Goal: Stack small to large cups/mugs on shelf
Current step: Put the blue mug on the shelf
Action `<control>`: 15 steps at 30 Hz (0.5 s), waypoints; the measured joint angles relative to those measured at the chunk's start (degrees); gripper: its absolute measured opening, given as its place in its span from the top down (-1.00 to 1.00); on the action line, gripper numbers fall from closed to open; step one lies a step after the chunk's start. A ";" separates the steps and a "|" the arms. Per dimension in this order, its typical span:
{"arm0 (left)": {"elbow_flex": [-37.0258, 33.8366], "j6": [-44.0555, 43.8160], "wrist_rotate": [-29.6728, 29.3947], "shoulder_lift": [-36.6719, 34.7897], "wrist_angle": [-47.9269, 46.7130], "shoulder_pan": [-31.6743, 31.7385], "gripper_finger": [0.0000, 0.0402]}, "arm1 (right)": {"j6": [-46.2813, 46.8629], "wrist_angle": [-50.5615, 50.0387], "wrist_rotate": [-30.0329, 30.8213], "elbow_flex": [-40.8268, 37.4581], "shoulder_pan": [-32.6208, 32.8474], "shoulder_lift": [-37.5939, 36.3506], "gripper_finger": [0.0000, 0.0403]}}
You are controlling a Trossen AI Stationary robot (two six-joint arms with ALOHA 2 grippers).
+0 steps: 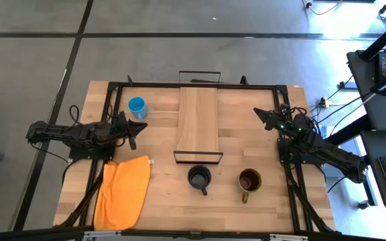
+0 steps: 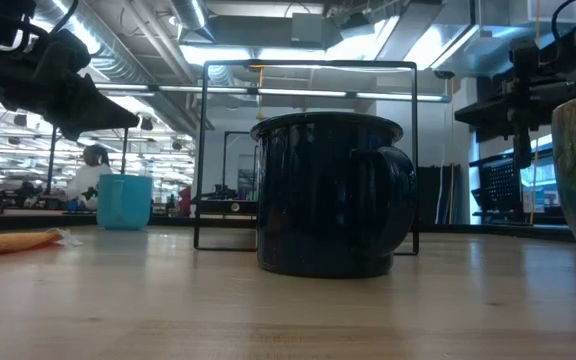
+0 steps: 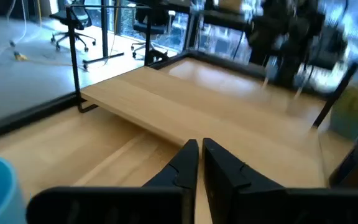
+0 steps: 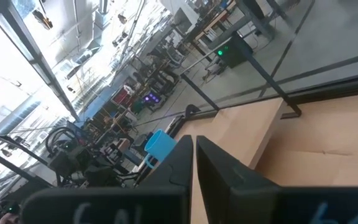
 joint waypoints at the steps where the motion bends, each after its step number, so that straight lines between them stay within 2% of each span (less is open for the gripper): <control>1: 0.00 -2.85 0.00 0.00 1.45 0.00 0.92 | -0.02 -0.01 0.00 0.01 0.01 0.00 0.88; 10: 0.09 -26.14 -0.03 -0.06 13.60 0.00 0.92 | 0.02 -0.04 0.00 0.02 -0.02 0.00 0.88; 15: 0.13 -27.63 -0.95 -0.07 16.58 0.02 0.92 | 0.09 -0.07 0.00 -0.01 0.01 0.00 0.88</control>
